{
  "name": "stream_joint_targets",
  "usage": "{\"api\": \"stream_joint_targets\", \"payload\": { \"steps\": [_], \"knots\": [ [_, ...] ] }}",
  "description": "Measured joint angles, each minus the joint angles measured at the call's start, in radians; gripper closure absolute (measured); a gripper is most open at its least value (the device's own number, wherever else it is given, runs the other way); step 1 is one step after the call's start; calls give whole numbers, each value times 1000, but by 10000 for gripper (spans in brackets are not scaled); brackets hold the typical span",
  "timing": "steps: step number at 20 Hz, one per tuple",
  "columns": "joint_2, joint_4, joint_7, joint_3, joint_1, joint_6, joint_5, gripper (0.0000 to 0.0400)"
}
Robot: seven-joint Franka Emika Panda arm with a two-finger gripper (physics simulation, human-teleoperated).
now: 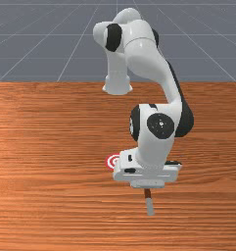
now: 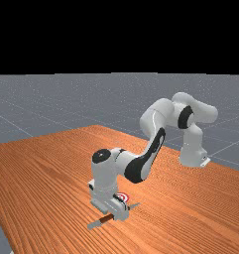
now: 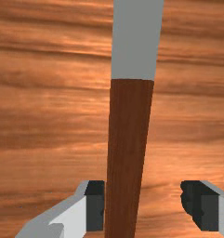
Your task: Pick up the pen and put it to the marker
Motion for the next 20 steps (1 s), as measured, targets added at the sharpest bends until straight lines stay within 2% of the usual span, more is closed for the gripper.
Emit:
{"api": "stream_joint_targets", "payload": {
  "steps": [1,2,7,10,15,20],
  "knots": [
    [2,3,3,-2,1,-3,-1,252],
    [3,4,5,-3,1,-5,-2,302],
    [-35,-22,0,-7,5,-23,-7,309],
    [-162,-199,-17,-14,19,1,-15,309],
    [-382,-639,-76,-44,31,231,-46,309],
    [-427,-738,-96,-55,24,293,-57,309]
  ]
}}
